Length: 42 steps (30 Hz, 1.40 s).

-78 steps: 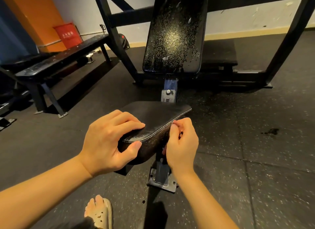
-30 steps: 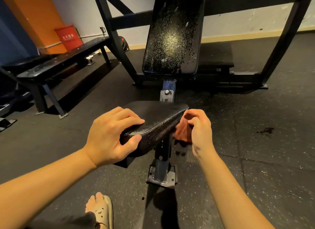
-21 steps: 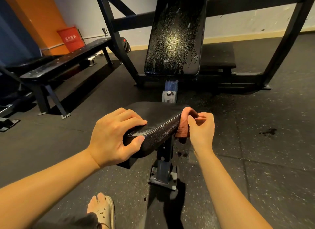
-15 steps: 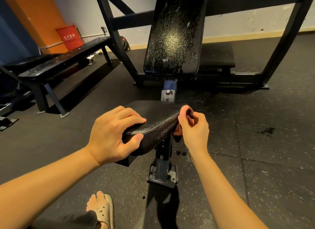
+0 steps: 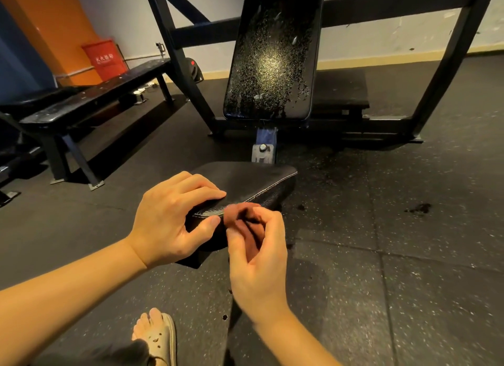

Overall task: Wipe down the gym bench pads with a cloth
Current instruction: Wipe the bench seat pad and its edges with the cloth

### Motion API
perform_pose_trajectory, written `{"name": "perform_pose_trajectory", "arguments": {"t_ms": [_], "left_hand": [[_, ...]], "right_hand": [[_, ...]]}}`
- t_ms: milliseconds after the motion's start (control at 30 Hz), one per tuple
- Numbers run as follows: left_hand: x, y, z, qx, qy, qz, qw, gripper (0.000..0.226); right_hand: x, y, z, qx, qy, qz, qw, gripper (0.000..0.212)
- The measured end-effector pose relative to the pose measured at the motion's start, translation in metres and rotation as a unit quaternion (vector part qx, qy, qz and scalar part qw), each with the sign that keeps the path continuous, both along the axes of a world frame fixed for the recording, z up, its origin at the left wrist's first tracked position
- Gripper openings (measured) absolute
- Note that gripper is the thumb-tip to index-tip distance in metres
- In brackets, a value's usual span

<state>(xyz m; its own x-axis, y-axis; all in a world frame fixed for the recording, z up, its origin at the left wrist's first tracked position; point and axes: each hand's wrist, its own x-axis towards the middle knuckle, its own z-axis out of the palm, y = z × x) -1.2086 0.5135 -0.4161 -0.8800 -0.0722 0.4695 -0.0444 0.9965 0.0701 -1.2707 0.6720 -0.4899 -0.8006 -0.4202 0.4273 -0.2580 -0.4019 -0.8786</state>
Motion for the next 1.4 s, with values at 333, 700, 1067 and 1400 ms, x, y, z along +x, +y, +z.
{"name": "perform_pose_trajectory", "arguments": {"t_ms": [333, 700, 1067, 1400], "left_hand": [[0.000, 0.002, 0.000, -0.003, -0.004, 0.011, 1.000, 0.045], [0.000, 0.001, 0.000, -0.009, -0.005, 0.008, 1.000, 0.044], [0.000, 0.001, 0.001, -0.007, -0.009, 0.014, 1.000, 0.044], [0.002, 0.004, 0.002, 0.002, -0.005, 0.018, 1.000, 0.043]], "right_hand": [[-0.085, -0.042, -0.026, 0.088, -0.211, -0.125, 0.965, 0.014], [-0.071, -0.034, -0.028, 0.090, -0.142, -0.107, 0.980, 0.017], [-0.030, -0.005, -0.001, 0.041, -0.086, -0.001, 0.995, 0.017], [-0.038, -0.024, -0.008, 0.083, -0.145, -0.129, 0.977, 0.023]]}}
